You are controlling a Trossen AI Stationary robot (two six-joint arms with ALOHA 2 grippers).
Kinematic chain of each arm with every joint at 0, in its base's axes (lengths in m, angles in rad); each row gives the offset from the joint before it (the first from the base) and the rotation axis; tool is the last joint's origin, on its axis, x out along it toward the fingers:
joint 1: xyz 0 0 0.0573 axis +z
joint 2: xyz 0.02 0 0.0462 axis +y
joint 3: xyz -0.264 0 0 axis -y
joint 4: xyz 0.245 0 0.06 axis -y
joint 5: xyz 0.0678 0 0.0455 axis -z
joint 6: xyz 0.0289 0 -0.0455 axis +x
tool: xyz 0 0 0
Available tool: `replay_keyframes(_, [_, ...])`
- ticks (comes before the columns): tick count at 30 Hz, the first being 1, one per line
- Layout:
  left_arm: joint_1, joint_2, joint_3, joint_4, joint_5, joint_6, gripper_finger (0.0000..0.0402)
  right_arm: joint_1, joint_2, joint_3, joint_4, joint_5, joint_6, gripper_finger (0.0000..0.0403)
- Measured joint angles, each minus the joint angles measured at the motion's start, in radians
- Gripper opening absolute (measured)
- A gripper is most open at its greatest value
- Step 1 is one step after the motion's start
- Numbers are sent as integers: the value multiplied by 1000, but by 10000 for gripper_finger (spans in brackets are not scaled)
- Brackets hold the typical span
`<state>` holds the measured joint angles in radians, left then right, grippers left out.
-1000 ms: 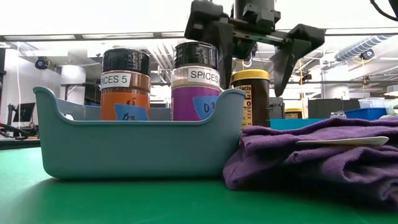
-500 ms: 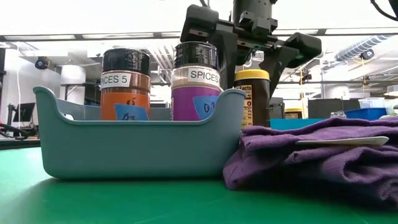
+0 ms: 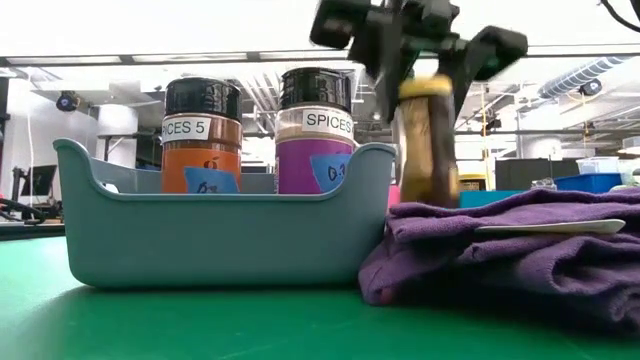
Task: Sort spices by type
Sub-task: Put the yellow seasoning can into the blue bin
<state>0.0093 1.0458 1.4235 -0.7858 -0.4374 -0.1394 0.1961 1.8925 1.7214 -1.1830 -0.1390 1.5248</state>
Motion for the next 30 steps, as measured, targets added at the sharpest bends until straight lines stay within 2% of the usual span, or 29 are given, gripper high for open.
replay_keyframes(8, [0,0,0,27,-1,-5,226,-89,-151,85,-206,3,-117,219])
replay_keyframes(12, [0,0,0,51,-2,-7,226,-228,-226,95,-285,13,-245,219])
replay_keyframes(16, [0,0,0,60,-30,-11,226,-417,-264,97,-296,11,-399,219])
replay_keyframes(20, [0,0,0,60,-77,-28,226,-617,-238,120,-294,9,-577,219])
replay_keyframes(23, [0,0,0,60,-89,-43,226,-721,-190,135,-292,12,-688,219])
replay_keyframes(26, [1,0,0,60,-97,-65,226,-787,-136,140,-272,10,-771,221])
replay_keyframes(30, [1,0,0,60,-106,-85,224,-819,-50,140,-227,8,-850,223])
